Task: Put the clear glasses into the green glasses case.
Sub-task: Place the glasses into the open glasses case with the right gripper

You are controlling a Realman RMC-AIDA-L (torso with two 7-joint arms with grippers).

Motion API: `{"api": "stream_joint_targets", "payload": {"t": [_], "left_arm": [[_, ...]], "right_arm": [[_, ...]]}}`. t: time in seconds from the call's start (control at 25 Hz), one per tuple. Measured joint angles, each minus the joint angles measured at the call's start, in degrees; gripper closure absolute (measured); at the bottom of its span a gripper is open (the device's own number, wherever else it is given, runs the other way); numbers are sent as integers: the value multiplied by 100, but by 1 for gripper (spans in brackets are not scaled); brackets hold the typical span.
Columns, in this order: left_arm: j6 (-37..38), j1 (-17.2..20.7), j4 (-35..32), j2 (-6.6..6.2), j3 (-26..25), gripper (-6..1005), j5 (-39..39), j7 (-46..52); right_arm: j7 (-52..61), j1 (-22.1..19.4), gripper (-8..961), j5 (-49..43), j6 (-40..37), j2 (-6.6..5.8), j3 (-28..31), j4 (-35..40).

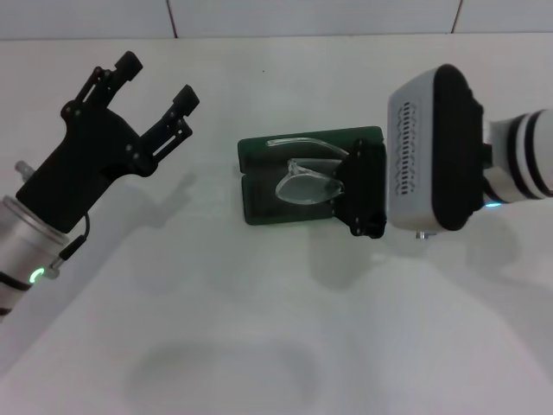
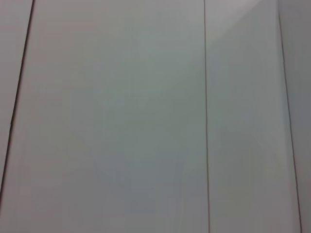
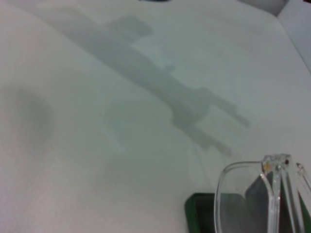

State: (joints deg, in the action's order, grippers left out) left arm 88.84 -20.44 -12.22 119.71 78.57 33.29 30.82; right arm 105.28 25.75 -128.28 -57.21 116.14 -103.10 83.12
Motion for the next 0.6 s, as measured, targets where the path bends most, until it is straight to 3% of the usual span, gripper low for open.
{"api": "stream_joint_targets", "payload": {"t": [0.32,0.6], "left_arm": [[-218,-129,-5,0,0,146,13,-9],[-323,-215,-22,0,0,146,10,-24]], "right_arm": [[33,156,935,-598,800,8,-542,-305],[93,407,935,-674,993,5,-706,-713]]}}
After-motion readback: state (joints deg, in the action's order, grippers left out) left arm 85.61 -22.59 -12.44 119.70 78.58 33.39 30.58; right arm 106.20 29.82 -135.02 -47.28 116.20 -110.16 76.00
